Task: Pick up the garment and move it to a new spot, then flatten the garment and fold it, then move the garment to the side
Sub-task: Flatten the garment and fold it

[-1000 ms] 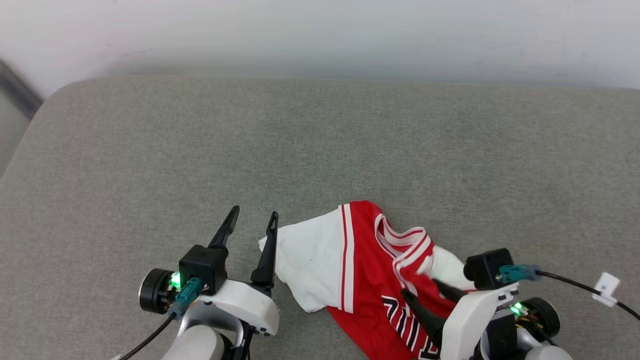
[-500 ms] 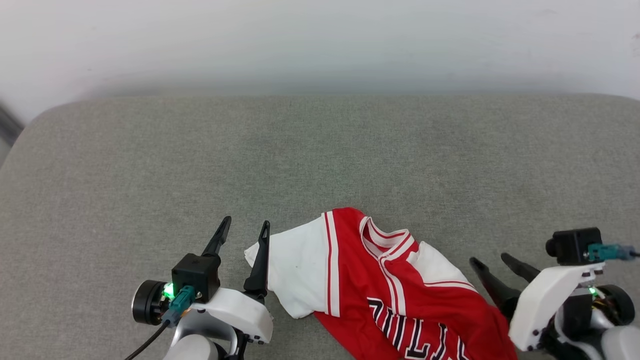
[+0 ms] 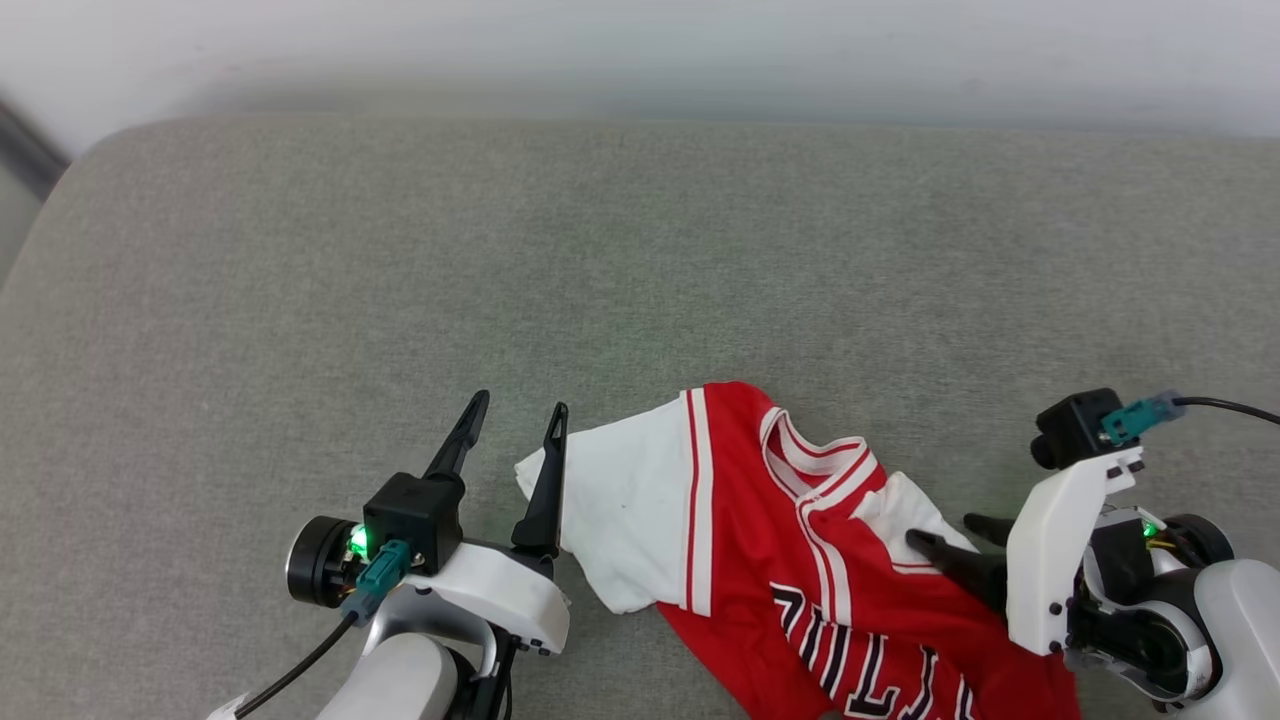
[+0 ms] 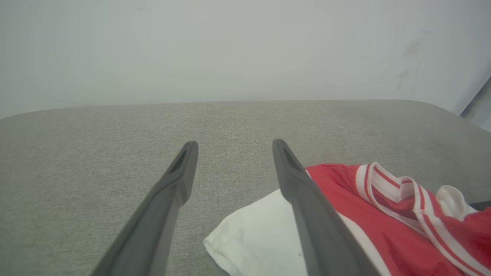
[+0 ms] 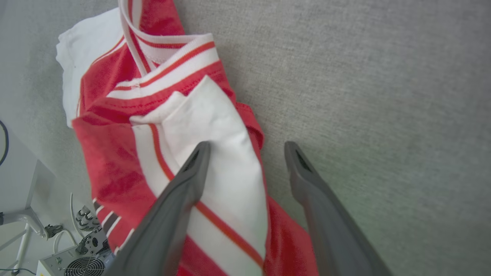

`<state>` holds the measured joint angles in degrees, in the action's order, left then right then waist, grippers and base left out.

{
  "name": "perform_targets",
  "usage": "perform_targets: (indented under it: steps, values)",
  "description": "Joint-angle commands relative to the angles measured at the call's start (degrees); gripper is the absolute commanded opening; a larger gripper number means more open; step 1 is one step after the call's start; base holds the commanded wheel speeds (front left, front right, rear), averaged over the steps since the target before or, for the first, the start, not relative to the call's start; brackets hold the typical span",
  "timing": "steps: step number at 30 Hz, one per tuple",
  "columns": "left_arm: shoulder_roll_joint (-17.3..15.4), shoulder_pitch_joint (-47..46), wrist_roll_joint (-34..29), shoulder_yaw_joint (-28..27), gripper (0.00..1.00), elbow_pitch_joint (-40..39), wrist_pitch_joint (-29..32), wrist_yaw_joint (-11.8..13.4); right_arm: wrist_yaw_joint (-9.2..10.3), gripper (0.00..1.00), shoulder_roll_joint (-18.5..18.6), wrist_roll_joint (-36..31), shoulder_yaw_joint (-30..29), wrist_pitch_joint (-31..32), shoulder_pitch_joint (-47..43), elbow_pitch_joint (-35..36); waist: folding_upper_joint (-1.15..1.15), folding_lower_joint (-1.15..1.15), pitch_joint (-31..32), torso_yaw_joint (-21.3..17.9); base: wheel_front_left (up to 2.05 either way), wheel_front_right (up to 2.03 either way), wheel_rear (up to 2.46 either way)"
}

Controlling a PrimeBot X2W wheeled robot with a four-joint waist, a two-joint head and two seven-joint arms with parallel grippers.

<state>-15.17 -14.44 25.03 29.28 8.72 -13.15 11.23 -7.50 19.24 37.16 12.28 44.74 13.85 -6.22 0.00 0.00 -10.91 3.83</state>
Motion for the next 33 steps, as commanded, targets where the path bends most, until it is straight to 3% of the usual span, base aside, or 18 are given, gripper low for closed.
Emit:
perform_targets:
  steps: [1,4,5,6,7,13,21,27,33]
  values:
    - [0.26,-0.8,-0.15,0.08,1.0,0.26,-0.33,-0.14,0.02,1.0,0.72,1.42,1.18,0.85,1.17,-0.79,0.0,0.0,-1.04,0.91,0.0,0.0,0.0]
    - [0.37,-0.99,-0.02,-0.11,1.0,0.77,-0.67,0.0,0.02,1.0,1.93,3.07,2.74,1.98,2.29,-1.69,0.0,0.0,-1.37,1.32,0.0,0.0,0.0]
    - [0.3,-0.93,-0.05,-0.17,1.0,1.06,-0.64,0.18,0.02,0.47,2.43,3.4,3.02,1.77,2.71,-1.78,0.0,0.0,-1.39,1.36,0.0,0.0,0.0]
    - [0.3,-0.87,-0.04,-0.26,1.0,1.25,-0.75,0.26,0.02,0.05,2.85,3.71,3.19,1.39,3.03,-1.74,0.0,0.0,-1.33,1.34,0.0,0.0,0.0]
    - [0.34,-0.77,0.05,-0.34,1.0,1.43,-0.83,0.28,0.02,0.0,3.12,4.04,3.43,1.0,3.16,-1.7,0.0,0.0,-1.18,1.28,0.0,0.0,0.0]
    - [0.17,0.2,0.35,-0.76,1.0,2.23,-1.14,0.87,0.02,0.0,5.5,3.95,2.46,-2.42,4.29,-0.31,0.0,0.0,0.7,-0.1,0.0,0.0,0.0]
    - [-0.34,0.65,0.36,-0.73,1.0,2.12,-1.23,1.07,0.02,0.0,4.84,-3.75,-8.34,-9.9,3.41,-1.16,0.0,0.0,2.24,-2.26,0.0,0.0,0.0]
    - [-0.59,1.63,0.89,-0.93,1.0,2.11,-1.34,1.38,0.02,0.0,-0.48,-12.78,-16.43,-19.34,-2.67,-1.33,0.0,0.0,3.88,-2.82,0.0,0.0,0.0]
    - [-1.16,2.93,1.47,-1.29,1.0,1.6,-1.03,1.96,0.02,0.0,-6.71,-15.29,-18.58,-26.03,-9.14,-2.52,0.0,0.0,5.36,-3.51,0.0,0.0,0.0]
